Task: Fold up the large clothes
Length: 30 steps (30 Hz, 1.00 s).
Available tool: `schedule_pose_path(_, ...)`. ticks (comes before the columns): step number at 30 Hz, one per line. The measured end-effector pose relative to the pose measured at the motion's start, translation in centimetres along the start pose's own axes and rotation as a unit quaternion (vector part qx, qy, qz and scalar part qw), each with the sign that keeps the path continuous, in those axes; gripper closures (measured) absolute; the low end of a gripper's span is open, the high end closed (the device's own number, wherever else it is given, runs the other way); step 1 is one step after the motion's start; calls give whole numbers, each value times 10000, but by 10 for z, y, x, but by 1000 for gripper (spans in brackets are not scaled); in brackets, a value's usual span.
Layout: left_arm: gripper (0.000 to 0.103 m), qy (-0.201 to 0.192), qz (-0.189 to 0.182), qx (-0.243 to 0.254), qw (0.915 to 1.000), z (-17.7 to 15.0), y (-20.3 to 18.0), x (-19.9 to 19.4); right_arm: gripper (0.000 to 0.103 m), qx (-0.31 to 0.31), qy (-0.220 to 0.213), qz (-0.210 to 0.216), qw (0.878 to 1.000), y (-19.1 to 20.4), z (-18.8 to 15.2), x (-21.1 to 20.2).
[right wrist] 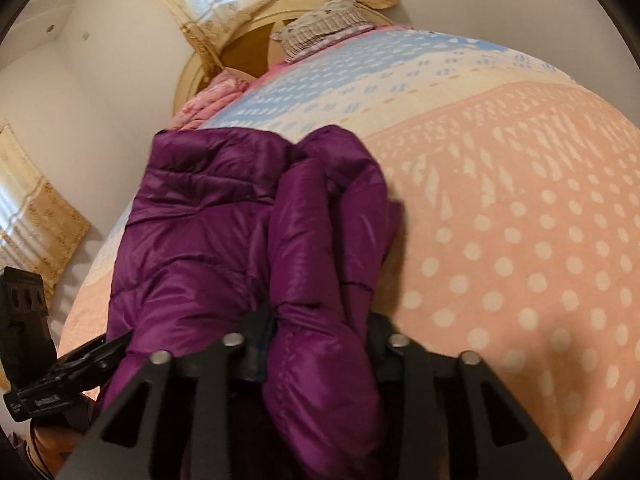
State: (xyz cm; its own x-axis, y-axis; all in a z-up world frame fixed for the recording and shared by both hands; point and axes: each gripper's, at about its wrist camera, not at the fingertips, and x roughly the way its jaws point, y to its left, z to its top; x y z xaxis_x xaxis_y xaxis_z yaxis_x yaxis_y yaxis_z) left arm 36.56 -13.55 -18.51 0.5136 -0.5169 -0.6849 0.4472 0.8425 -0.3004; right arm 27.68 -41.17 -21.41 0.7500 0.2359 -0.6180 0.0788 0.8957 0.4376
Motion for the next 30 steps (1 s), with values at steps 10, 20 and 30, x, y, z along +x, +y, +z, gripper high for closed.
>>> schedule_pose_path(10, 68, -533, 711, 547, 9945, 3, -17, -56, 79, -410, -342, 132, 9985, 51, -10, -19)
schedule_pose_path(20, 68, -899, 997, 452, 9899, 1, 19, -105, 80, -814, -320, 494, 9949, 101, -4, -11)
schedule_pose_path(30, 68, -1140, 1214, 146, 9859, -2, 59, -137, 80, -1202, -235, 783, 9894, 157, 1, 5)
